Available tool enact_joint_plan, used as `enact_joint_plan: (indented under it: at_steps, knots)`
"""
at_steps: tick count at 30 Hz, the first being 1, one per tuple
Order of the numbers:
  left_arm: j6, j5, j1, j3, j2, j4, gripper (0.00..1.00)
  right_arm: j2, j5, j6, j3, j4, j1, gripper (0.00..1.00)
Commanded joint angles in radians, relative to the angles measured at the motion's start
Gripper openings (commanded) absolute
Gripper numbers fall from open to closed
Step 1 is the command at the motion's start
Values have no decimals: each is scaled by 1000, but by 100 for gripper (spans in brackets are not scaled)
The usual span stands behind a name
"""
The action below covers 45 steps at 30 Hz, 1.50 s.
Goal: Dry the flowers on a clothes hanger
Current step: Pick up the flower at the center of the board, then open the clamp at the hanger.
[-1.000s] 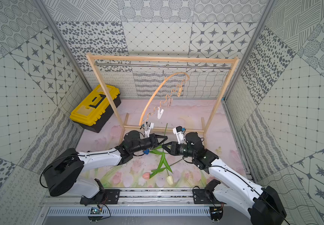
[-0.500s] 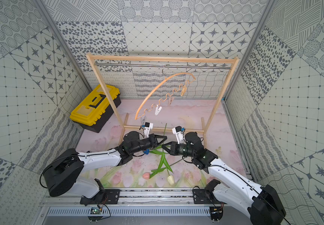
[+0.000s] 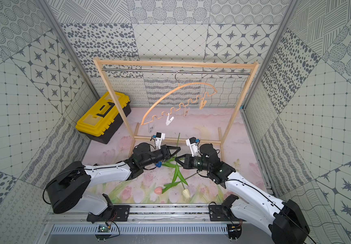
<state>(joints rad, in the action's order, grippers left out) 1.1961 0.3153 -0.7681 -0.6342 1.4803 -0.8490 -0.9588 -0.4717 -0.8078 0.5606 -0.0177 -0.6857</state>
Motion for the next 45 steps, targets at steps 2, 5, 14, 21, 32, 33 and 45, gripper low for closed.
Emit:
enact_joint_plan:
  at_steps: [2,5,14,21,32,33,45]
  knots:
    - [-112,-49,12,-11,-46,71,31,33,101,49,41,-82,0,0]
    - [-217,-120,25,-23,-82,245,46,47,184,88,85,-179,44,0]
    - [-341,-303,36,79,-111,443,46,25,363,201,271,-263,214,0]
    - [-352,-461,45,107,-170,587,45,-113,382,294,482,-251,315,0]
    - [-486,-433,171,-108,-167,865,50,-318,160,432,754,-296,442,0]
    - [-497,-430,182,-121,-163,872,52,-341,134,438,786,-313,451,0]
    - [-563,-185,320,-216,-100,762,56,-495,-25,511,977,-422,478,0]
